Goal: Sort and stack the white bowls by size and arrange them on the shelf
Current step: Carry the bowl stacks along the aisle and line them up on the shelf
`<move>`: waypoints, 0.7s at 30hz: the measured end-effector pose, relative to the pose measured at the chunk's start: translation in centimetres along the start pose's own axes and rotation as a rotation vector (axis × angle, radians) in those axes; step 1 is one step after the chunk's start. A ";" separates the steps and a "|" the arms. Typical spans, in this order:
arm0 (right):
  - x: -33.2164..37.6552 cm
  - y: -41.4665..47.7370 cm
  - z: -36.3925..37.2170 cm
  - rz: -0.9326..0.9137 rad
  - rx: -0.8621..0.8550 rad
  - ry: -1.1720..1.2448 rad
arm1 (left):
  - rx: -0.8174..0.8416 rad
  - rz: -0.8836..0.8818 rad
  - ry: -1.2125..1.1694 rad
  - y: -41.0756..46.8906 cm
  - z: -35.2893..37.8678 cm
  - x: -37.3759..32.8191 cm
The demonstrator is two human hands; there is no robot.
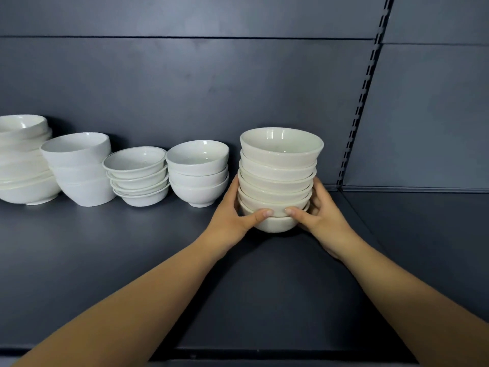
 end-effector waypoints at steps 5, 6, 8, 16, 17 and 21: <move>-0.5 2.4 0.1 -0.002 0.016 0.008 | -0.051 -0.006 -0.006 1.6 -0.6 1.1; -0.6 2.7 0.1 -0.002 0.015 0.013 | -0.060 -0.005 -0.009 1.9 -0.7 1.3; -0.8 3.5 0.0 0.001 0.017 0.015 | -0.077 -0.006 -0.009 2.4 -0.7 1.8; -1.5 6.0 -0.2 0.004 0.039 -0.011 | -0.137 -0.037 -0.029 3.8 -0.8 3.5; -1.7 6.4 -0.2 0.005 0.045 -0.016 | -0.145 -0.038 -0.030 3.9 -0.8 3.8; -2.1 7.2 -0.4 0.002 0.060 -0.032 | -0.194 -0.047 -0.011 4.2 -0.9 4.3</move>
Point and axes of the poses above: each hand's wrist, its own y-axis towards the middle knuckle, its own z-axis out of the palm, x = y × z, the point moved 6 cm from there along y, towards the middle knuckle, and after that the axes turned 8 degrees about z, right-handed, at the moved point
